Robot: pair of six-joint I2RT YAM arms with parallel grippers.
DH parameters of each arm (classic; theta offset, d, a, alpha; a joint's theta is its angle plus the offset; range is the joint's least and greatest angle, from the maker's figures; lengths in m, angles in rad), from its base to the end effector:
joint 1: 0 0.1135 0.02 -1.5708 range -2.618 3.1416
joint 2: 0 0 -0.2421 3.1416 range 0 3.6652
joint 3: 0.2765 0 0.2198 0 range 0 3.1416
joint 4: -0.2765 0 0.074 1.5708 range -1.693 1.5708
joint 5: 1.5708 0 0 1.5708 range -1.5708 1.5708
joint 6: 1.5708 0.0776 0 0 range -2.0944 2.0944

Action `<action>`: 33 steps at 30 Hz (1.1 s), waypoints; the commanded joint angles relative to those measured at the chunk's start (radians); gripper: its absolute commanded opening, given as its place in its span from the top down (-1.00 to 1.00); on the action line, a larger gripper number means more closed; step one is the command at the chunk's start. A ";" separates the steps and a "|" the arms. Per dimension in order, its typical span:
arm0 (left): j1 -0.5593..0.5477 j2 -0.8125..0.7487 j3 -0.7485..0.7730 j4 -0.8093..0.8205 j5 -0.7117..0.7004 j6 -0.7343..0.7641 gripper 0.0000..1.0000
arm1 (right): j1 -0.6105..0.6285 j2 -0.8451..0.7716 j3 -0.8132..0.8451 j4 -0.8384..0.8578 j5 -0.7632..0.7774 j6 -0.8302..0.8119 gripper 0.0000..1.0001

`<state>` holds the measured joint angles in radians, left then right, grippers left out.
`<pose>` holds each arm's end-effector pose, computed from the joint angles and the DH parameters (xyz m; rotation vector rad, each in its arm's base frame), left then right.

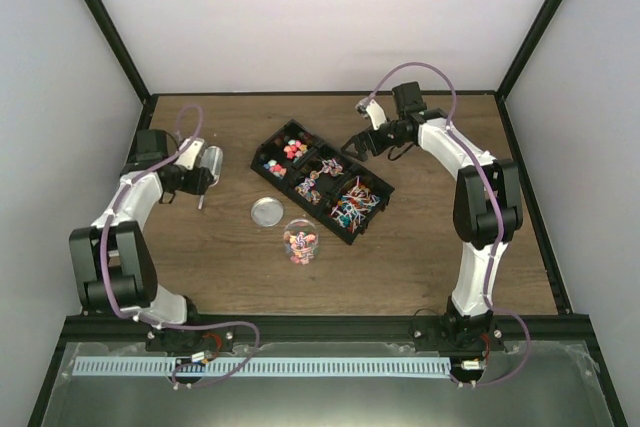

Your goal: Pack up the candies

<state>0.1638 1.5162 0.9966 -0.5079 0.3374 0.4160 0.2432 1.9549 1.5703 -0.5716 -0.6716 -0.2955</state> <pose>0.2965 0.0230 0.1763 0.4358 2.4861 -0.2108 0.3833 0.1449 0.2042 -0.8935 2.2393 0.8162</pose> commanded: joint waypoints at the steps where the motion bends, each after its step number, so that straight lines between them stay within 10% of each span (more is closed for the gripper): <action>1: 0.003 -0.071 0.016 -0.068 0.116 0.027 -0.14 | 0.024 -0.031 0.075 0.016 -0.037 -0.056 -1.00; 6: -0.066 -0.095 0.006 -0.127 0.201 0.042 -0.28 | 0.092 -0.027 0.118 0.014 -0.017 -0.111 -1.00; 17: -0.292 0.020 -0.054 -0.061 0.041 -0.053 0.06 | 0.158 -0.106 -0.016 0.111 -0.020 -0.132 -0.95; 33: -0.350 0.211 -0.007 0.016 -0.061 -0.118 0.23 | 0.159 -0.279 -0.223 0.171 -0.005 -0.217 -0.82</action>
<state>-0.1726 1.7058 0.9657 -0.5255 0.2878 0.3183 0.4019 1.7119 1.3544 -0.4362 -0.6811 -0.4824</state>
